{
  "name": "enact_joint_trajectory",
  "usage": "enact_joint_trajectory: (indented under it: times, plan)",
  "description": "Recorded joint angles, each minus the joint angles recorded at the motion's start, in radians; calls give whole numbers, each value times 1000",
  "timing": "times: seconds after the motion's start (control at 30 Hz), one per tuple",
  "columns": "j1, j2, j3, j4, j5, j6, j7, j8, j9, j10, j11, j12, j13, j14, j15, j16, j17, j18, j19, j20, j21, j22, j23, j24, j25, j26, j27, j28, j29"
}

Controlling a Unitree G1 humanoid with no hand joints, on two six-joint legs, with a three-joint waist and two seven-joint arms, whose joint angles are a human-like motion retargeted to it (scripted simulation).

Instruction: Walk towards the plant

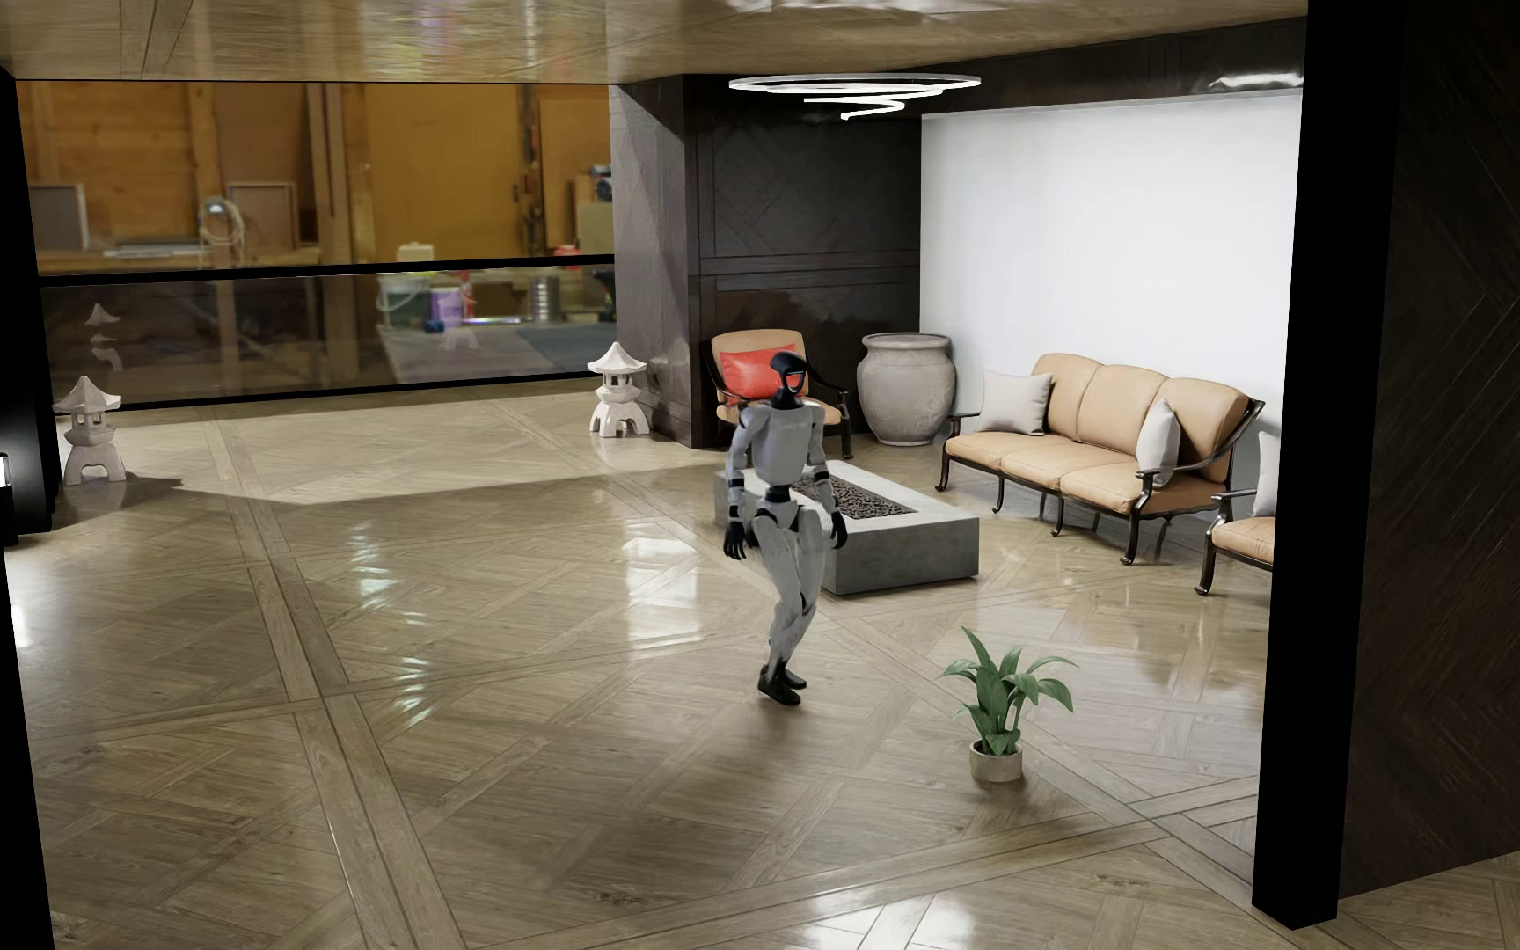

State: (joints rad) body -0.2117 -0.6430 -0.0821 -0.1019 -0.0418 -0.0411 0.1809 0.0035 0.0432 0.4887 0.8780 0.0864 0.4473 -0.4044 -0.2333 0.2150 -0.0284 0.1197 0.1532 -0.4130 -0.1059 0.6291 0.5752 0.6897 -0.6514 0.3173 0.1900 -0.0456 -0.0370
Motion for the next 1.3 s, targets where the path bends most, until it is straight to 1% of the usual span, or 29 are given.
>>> enact_joint_trajectory:
  times: [0.03, 0.07, 0.13, 0.17, 0.2, 0.23, 0.27, 0.3, 0.33, 0.37, 0.4, 0.43, 0.47, 0.5, 0.53, 0.57, 0.6, 0.67, 0.7, 0.73, 0.77, 0.8, 0.83, 0.87, 0.93, 1.0, 1.13, 1.23, 1.3]
  plan:
    - [7, -4, 2, -7, 27, 1, -20, -16, -1, -5, -74, -10, 6, -4, -1, 3, 1, 1, 9, -5, 6, -15, -6, 0, 1, -3, -3, -4, -2]
    - [15, -1, 4, -15, 35, 2, -39, -58, -3, -14, -161, -23, 8, -7, 8, 3, 1, 3, 1, -9, 11, -27, -7, 0, 2, -4, -2, -4, -1]
    - [35, 29, 11, -43, 20, 0, -77, -174, -9, -29, -328, -53, 10, -18, 59, -11, -10, 6, 36, -17, 22, -28, 5, -8, -2, -5, 11, 7, 6]
    - [49, 57, 15, -57, 2, -2, -98, -248, -13, -36, -385, -70, 10, -21, 94, -21, -17, 8, -56, -21, 31, -15, 14, -17, -9, -6, 18, 14, 9]
    - [61, 92, 17, -70, -11, -3, -119, -289, -17, -29, -408, -86, 10, -30, 70, -31, -26, 9, -184, -23, 37, 6, 23, -30, -15, -5, 24, 21, 12]
    - [70, 116, 18, -73, -14, -3, -137, -309, -19, -15, -424, -94, 5, -35, 61, -38, -28, 9, -252, -18, 39, 29, 34, -45, -15, 0, 31, 33, 14]
    - [70, 134, 16, -69, -12, 0, -140, -312, -19, 17, -429, -90, -8, -24, 63, -44, -27, 7, -291, -3, 32, 50, 48, -61, -11, 8, 42, 55, 10]
    - [67, 153, 14, -63, -13, 3, -132, -316, -18, 64, -426, -77, -24, -3, 54, -48, -25, 2, -303, 13, 18, 71, 61, -77, -5, 17, 56, 81, 2]
    - [58, 175, 13, -56, -15, 7, -128, -325, -16, 113, -428, -63, -38, 32, 38, -46, -21, -6, -297, 16, 6, 94, 66, -86, -2, 22, 63, 97, -9]
    - [42, 202, 12, -47, -16, 10, -128, -339, -15, 168, -441, -55, -46, 79, 27, -35, -17, -18, -291, 3, 2, 120, 59, -88, -3, 24, 58, 91, -19]
    - [14, 228, 10, -36, -14, 12, -136, -355, -14, 238, -459, -51, -50, 135, 20, -16, -12, -74, -287, -17, 5, 145, 44, -86, -3, 25, 39, 66, -26]
    - [-24, 251, 8, -25, -10, 15, -150, -368, -12, 324, -472, -43, -54, 195, 13, 5, -8, -171, -286, -29, 10, 163, 25, -87, 0, 28, 16, 38, -32]
    - [-68, 264, 5, -3, -5, 19, -160, -378, -9, 421, -472, -23, -71, 216, 1, 26, 0, -350, -284, -25, 18, 162, 9, -89, 6, 37, 8, 21, -37]
    - [-124, 273, -5, 5, -7, 24, -118, -393, -3, 531, -462, -7, -76, 231, -13, 42, 2, -367, -281, -11, 22, 162, -8, -96, 13, 44, -8, 24, -40]
    - [-180, 278, -12, 27, -10, 29, -119, -402, 2, 625, -452, 12, -87, 213, -26, 50, 5, -368, -276, 7, 22, 159, -23, -106, 18, 49, -16, 45, -46]
    - [-228, 285, -13, 83, -10, 35, -111, -403, 6, 687, -447, 29, -99, 205, -35, 50, 6, -368, -271, 24, 21, 161, -36, -119, 20, 52, -20, 68, -54]
    - [-261, 291, -7, 162, -7, 41, -93, -395, 9, 705, -448, 42, -110, 193, -40, 47, 6, -377, -264, 35, 21, 169, -47, -130, 21, 56, -24, 80, -62]
    - [-291, 305, 19, 298, 5, 54, -15, -364, 12, 618, -461, 53, -125, 160, -43, 38, -1, -243, -249, 29, 33, 188, -64, -133, 19, 60, -32, 58, -68]
    - [-291, 309, 34, 334, 13, 60, 11, -347, 12, 525, -464, 59, -124, 137, -47, 40, -7, -181, -240, 21, 38, 186, -64, -130, 18, 57, -48, 40, -64]
    - [-292, 315, 47, 325, 18, 65, -8, -327, 12, 417, -468, 63, -124, 125, -49, 39, -12, -146, -231, 18, 45, 181, -64, -129, 16, 53, -58, 29, -60]
    - [-287, 320, 58, 280, 22, 68, -81, -307, 12, 293, -472, 67, -122, 123, -52, 35, -15, -132, -222, 23, 52, 174, -62, -131, 14, 52, -63, 29, -56]
    - [-269, 324, 65, 225, 25, 69, -194, -285, 10, 161, -472, 73, -121, 132, -57, 30, -17, -151, -212, 30, 58, 164, -56, -132, 13, 52, -64, 37, -53]
    - [-241, 329, 66, 194, 25, 69, -260, -263, 9, 77, -479, 73, -124, 171, -57, 17, -18, -184, -202, 36, 66, 160, -53, -132, 11, 52, -49, 48, -50]
    - [-217, 330, 62, 196, 24, 70, -247, -242, 8, 53, -475, 72, -126, 163, -59, 6, -19, -190, -191, 39, 67, 158, -44, -130, 13, 51, -33, 56, -48]
    - [-178, 332, 55, 200, 13, 68, -171, -191, 7, 23, -471, 54, -125, 166, -58, -17, -15, -155, -167, 26, 40, 166, -19, -114, 24, 51, 1, 57, -59]
    - [-147, 332, 49, 201, 7, 60, -107, -137, 5, -1, -477, 31, -125, 163, -50, -27, -9, -137, -140, 15, 28, 160, 14, -100, 23, 50, 27, 46, -66]
    - [-86, 306, 42, 198, 3, 40, 29, -12, 4, -62, -471, -28, -91, 154, -37, -28, -22, -107, -87, 12, 33, 147, 46, -93, 20, 35, 30, 71, -34]
    - [-57, 265, 38, 207, 21, 24, 143, 87, 1, -105, -461, -78, -79, 152, -24, -5, -10, -91, -51, 8, 4, 157, 45, -95, 52, 32, 33, 73, -37]
    - [-61, 235, 36, 226, 32, 14, 207, 107, 0, -98, -457, -120, -73, 142, -16, 25, 4, -83, -3, -15, -25, 180, 36, -94, 63, 34, 29, 63, -45]
